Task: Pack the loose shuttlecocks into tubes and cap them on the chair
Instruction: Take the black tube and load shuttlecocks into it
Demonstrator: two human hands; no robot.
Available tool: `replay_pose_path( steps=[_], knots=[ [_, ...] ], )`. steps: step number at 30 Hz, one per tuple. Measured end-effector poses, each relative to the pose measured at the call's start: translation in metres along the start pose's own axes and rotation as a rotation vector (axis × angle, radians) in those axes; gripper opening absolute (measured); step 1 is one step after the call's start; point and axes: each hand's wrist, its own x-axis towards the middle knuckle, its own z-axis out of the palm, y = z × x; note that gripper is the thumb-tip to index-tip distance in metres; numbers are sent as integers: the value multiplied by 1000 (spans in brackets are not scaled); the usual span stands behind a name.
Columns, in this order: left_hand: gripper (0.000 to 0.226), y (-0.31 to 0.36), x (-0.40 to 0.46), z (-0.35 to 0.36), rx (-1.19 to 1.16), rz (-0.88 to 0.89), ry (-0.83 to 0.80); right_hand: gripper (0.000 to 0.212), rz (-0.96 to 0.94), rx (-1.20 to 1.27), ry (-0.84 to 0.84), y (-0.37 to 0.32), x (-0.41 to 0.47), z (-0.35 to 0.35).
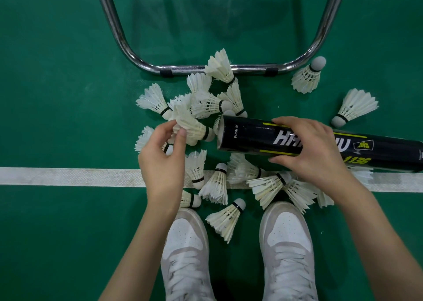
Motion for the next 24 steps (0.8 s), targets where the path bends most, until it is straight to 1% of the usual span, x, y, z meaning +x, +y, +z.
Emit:
replay_pose_path(
  steps=[2,6,9,13,17,20,24],
  knots=[
    [13,3,-2,-1,-63,-37,-29,75,-1,-3,1,0,0,0],
    [16,9,-6,5,-247,-158,-163,74,-6,0,4,0,-1,1],
    [17,10,-12,11,-292,-170,-247,74,-3,13,12,1,-2,0],
    [18,7,-16,14,-251,-135,-324,74,-4,8,13,0,-2,-1],
    [23,5,-15,15,-150,-102,-377,74,-1,7,9,-1,-3,0],
    [29,5,-15,19,-89,-105,-409,74,-3,8,9,-1,-3,0],
    [31,-1,-16,24,-61,-127,-412,74,-5,9,7,-2,-3,1]
  ],
)
